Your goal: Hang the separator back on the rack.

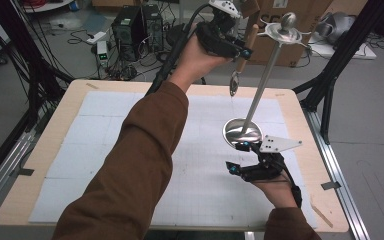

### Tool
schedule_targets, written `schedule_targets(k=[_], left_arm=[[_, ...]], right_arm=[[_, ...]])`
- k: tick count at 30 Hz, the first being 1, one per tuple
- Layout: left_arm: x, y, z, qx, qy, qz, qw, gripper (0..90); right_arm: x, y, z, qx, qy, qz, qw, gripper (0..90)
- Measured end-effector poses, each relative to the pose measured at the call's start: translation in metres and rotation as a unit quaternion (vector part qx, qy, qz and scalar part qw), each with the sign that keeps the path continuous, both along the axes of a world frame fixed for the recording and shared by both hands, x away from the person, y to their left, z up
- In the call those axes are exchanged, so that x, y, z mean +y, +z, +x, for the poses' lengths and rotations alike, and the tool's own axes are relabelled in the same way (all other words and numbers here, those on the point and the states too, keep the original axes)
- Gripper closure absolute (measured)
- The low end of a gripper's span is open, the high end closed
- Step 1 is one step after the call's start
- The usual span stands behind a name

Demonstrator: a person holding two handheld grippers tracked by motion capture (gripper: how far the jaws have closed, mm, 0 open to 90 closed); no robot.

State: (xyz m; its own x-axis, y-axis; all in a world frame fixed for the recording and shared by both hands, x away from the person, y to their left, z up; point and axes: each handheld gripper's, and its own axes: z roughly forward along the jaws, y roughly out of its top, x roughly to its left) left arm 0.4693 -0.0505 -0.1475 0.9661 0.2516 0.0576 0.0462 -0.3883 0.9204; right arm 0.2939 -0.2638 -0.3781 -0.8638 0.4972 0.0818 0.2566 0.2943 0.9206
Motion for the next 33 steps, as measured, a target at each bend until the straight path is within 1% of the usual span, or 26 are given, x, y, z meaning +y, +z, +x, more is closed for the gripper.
schedule_targets(k=[4, 6, 10, 13, 15, 17, 23, 25, 26, 28, 30, 31, 33], left_arm=[[-0.004, 0.002, -0.001, -0.004, 0.004, 0.008, 1.0, 67.9], [-0.005, 0.002, -0.001, -0.002, 0.004, 0.004, 1.0, 67.9], [-0.008, -0.001, 0.001, 0.001, 0.011, 0.013, 0.9999, 67.9], [-0.011, -0.004, 0.001, 0.003, 0.01, 0.017, 0.9998, 67.9], [-0.013, -0.005, 0.001, 0.002, 0.005, 0.02, 0.9998, 67.9], [-0.014, -0.006, 0.002, 0.001, 0.008, 0.025, 0.9997, 67.9], [-0.013, -0.008, 0.004, 0.009, 0.005, 0.02, 0.9997, 66.7], [-0.013, -0.008, 0.003, 0.01, 0.007, 0.016, 0.9998, 60.9], [-0.012, -0.008, 0.003, 0.013, 0.007, 0.014, 0.9998, 59.5], [-0.011, -0.007, 0.002, 0.015, 0.003, 0.018, 0.9997, 58.4], [-0.008, -0.008, 0.001, 0.017, 0.005, 0.02, 0.9996, 55.6], [-0.007, -0.008, 0.0, 0.019, 0.006, 0.02, 0.9996, 54.4], [-0.002, -0.008, -0.001, 0.016, 0.011, 0.016, 0.9997, 52.5]], right_arm=[[-0.001, -0.002, 0.0, 0.002, -0.001, 0.003, 1.0, 23.4], [-0.002, -0.002, 0.0, 0.003, -0.002, 0.004, 1.0, 23.4], [-0.002, -0.001, -0.001, 0.001, -0.001, 0.006, 1.0, 23.5], [-0.002, -0.001, -0.002, 0.001, -0.001, 0.006, 1.0, 23.5], [-0.002, -0.001, -0.002, 0.0, -0.002, 0.008, 1.0, 23.4], [-0.003, 0.0, -0.002, 0.0, -0.003, 0.007, 1.0, 23.4], [-0.002, 0.0, -0.002, 0.001, -0.001, 0.007, 1.0, 23.4], [-0.002, -0.001, -0.002, 0.0, 0.0, 0.007, 1.0, 23.5], [-0.002, 0.0, -0.002, 0.0, 0.0, 0.007, 1.0, 23.4], [-0.002, 0.0, -0.002, 0.0, 0.001, 0.007, 1.0, 23.4], [-0.002, 0.0, -0.003, -0.002, -0.001, 0.006, 1.0, 23.4], [-0.002, 0.0, -0.003, -0.002, -0.001, 0.006, 1.0, 23.5], [-0.002, 0.0, -0.003, -0.002, -0.001, 0.006, 1.0, 23.5]])
